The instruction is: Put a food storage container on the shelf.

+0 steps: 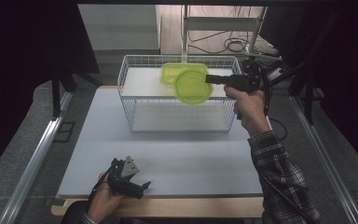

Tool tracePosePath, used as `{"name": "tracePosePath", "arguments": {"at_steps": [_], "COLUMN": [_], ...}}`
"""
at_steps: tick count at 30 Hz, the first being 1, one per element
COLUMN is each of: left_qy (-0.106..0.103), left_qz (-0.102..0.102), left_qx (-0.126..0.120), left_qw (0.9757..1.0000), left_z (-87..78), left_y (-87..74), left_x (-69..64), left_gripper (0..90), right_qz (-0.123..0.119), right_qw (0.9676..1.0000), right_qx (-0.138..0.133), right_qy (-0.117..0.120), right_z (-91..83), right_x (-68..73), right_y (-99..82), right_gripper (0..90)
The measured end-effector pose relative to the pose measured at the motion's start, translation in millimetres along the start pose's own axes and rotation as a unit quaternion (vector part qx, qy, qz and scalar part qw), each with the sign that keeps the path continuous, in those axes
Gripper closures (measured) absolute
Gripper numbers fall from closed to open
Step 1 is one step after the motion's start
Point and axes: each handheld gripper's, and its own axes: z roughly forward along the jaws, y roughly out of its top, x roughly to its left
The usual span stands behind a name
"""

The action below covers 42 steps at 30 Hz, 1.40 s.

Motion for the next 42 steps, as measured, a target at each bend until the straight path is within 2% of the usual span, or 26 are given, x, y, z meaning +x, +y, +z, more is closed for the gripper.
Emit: {"name": "tracePosePath", "arguments": {"at_steps": [7,17,29,35,42], "left_qy": [0.000,0.001,0.001,0.004,0.003], "left_qz": [-0.001,-0.001,0.001,-0.008,-0.002], "left_qx": [0.000,0.000,-0.001,0.004,0.012], "left_qw": [1.0000,1.0000,1.0000,1.0000,0.9999], "left_z": [0.2,0.2,0.2,0.3,2.0], "left_y": [0.0,-0.2,-0.3,0.4,1.4], "left_x": [-0.5,0.0,-0.3,-1.1,-4.4], "left_gripper": [0.0,0.0,0.0,0.5,0.7], "right_qz": [0.002,0.001,0.011,0.024,0.023], "right_qw": [0.9999,0.9990,0.9968,0.9960,0.9953], "right_qx": [-0.013,-0.031,-0.046,-0.049,-0.048], "right_qy": [-0.008,-0.031,-0.064,-0.071,-0.080], "right_z": [7.5,20.3,41.2,49.6,53.1], "right_x": [5.5,8.9,0.3,-6.4,-4.1], "right_y": [13.5,33.1,46.8,49.9,51.7], "right_gripper": [81.4,81.4,81.3,81.3,80.8]}}
